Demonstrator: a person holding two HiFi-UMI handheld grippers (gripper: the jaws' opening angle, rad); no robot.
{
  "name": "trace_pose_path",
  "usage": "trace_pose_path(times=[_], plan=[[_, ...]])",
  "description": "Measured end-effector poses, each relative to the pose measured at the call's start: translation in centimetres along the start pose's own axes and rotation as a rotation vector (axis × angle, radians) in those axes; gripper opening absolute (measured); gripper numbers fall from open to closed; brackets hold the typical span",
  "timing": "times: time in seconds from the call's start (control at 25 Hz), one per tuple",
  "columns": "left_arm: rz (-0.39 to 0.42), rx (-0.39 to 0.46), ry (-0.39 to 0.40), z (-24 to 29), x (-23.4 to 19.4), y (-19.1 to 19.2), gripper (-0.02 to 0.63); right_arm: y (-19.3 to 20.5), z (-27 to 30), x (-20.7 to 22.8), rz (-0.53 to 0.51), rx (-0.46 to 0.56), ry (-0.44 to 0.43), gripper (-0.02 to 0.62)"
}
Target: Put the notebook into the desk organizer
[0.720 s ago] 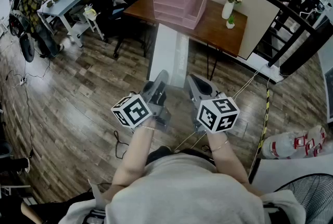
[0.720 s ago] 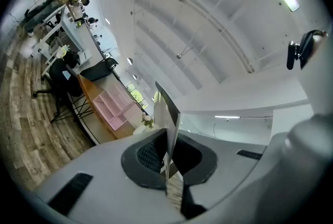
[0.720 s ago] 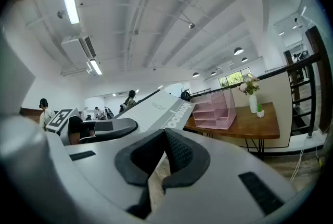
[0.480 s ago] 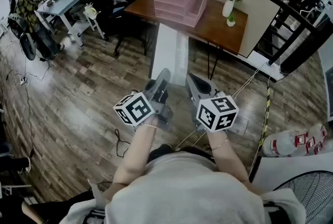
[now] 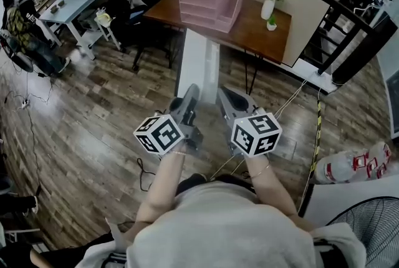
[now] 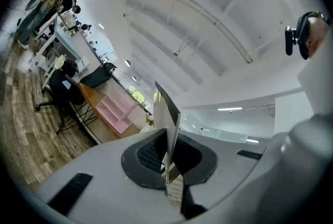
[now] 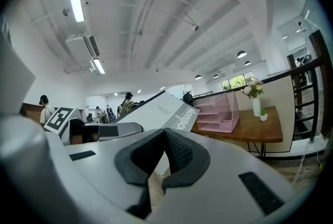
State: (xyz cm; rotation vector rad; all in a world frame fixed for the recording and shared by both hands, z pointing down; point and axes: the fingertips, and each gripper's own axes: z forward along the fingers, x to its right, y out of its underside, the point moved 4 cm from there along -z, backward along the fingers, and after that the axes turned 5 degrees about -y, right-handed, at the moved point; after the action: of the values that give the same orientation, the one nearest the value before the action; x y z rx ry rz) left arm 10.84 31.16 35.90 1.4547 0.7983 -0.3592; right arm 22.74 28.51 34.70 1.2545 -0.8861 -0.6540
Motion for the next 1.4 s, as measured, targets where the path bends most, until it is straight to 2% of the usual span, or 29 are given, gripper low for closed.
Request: trace_pose_path(times=[0.16,0.28,0.4,0.56,0.8,1.16,1.4], plan=[[0.072,-0.025,-0.003,0.3,-0.3,-0.3,0.018,0.3,0.6,0.0,0.004,0.003,0.025,0.011],[0.095,-0.054,-0.007,0.1,-1.1,-0.5,0.018,0.5,1.2,-0.3,0.023,0.009,0.035,0.011],[0.079,-0.062,-0.011,-0.2,-1.9,-0.7,0.018,0.9,1.7,-0.6,0.030,0.005,0.037,0.011],[0.068,-0.068,-0.023,0.0,-3.2,-0.6,0.019,1.4,3.8,-0.7,0.096,0.014,0.005,0.011],[0.045,-0.032,-0.062,0.3,-5.7,-1.8,0.018,1.3,7.2,-1.1,0.076,0.002,-0.049,0.011],[0.032,0.005,-0.113,4.1,-10.8,-4.5,0.019,0.8,14.3,3.0,0.078,-0.001,-0.083,0.011],[0.023,0.003,-0.109,9.8,-14.3,-7.1,0.018,-0.9,20.8,6.6,0.087,0.005,-0.112,0.011]])
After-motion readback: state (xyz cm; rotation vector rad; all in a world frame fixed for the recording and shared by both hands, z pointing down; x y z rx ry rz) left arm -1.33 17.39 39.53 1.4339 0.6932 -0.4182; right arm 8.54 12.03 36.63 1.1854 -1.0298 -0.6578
